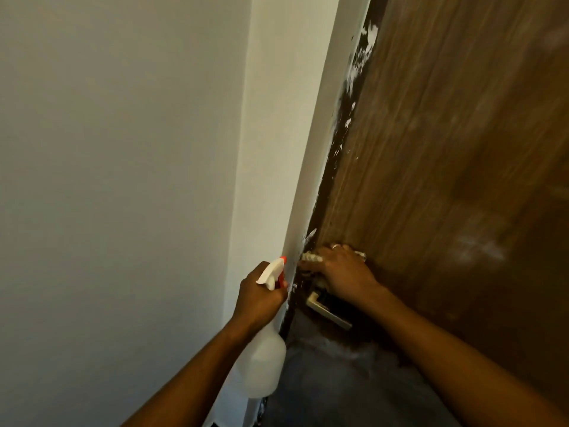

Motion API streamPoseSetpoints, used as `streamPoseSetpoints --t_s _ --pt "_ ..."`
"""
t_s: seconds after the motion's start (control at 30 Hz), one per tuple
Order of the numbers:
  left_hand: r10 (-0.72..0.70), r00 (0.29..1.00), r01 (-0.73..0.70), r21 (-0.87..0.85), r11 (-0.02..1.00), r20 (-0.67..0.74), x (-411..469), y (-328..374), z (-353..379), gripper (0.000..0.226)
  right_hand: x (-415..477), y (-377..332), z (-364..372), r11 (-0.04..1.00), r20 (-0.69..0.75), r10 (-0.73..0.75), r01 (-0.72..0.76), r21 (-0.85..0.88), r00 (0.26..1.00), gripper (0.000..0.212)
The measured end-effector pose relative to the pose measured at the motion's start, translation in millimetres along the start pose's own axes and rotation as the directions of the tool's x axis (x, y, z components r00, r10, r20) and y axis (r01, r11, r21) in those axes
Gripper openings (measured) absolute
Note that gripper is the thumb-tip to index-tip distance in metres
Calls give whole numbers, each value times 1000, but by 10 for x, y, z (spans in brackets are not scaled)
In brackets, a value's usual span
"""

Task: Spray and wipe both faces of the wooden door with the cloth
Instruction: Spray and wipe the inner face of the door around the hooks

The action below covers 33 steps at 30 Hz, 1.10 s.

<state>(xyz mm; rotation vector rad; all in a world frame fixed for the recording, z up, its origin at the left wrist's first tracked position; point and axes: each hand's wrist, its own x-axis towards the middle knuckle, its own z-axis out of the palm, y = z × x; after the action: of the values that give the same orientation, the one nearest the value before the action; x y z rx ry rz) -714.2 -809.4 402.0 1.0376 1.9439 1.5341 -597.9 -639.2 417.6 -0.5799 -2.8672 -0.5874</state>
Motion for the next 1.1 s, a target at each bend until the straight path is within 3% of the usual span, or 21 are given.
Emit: streamPoseSetpoints --t_s 0.07,0.13,0.2,0.3,0.4,0.5,0.67,0.8,0.97,1.03,1.1 --pt "3 999 -4 24 1000 37 107 -26 -76 34 87 8 -36 997 66 -44 48 -53 997 44" --pt "10 997 -12 36 999 72 154 -72 -100 34 115 -19 34 971 234 -135 175 -162 963 32" --pt "6 995 -12 57 998 102 198 -158 -112 36 174 -119 154 969 347 -145 204 -141 927 25" --pt "-4 991 -4 59 998 133 249 -334 -124 35 414 -361 277 986 446 -11 83 -142 895 24" --pt "-39 987 30 64 998 157 295 -501 -146 38 671 -695 397 953 558 194 -19 -303 807 36" --pt "-69 986 63 44 997 154 340 -616 -193 43 670 -977 661 933 607 258 -32 -358 752 41" --pt "-18 981 18 4 1000 191 366 -725 -431 44 384 -1166 950 989 612 35 61 -135 790 43" --pt "24 978 -34 43 998 209 394 -753 -581 32 355 -1106 904 924 626 154 113 -365 765 55" --pt "40 968 -53 47 997 248 369 -758 -580 36 314 -1168 1146 918 577 173 82 -388 798 59" --pt "37 963 -52 49 997 267 357 -780 -533 40 277 -1263 1389 966 597 180 -27 -257 782 60" --pt "22 959 -33 35 999 283 355 -806 -477 38 175 -1316 1574 966 569 256 -228 -121 782 59"
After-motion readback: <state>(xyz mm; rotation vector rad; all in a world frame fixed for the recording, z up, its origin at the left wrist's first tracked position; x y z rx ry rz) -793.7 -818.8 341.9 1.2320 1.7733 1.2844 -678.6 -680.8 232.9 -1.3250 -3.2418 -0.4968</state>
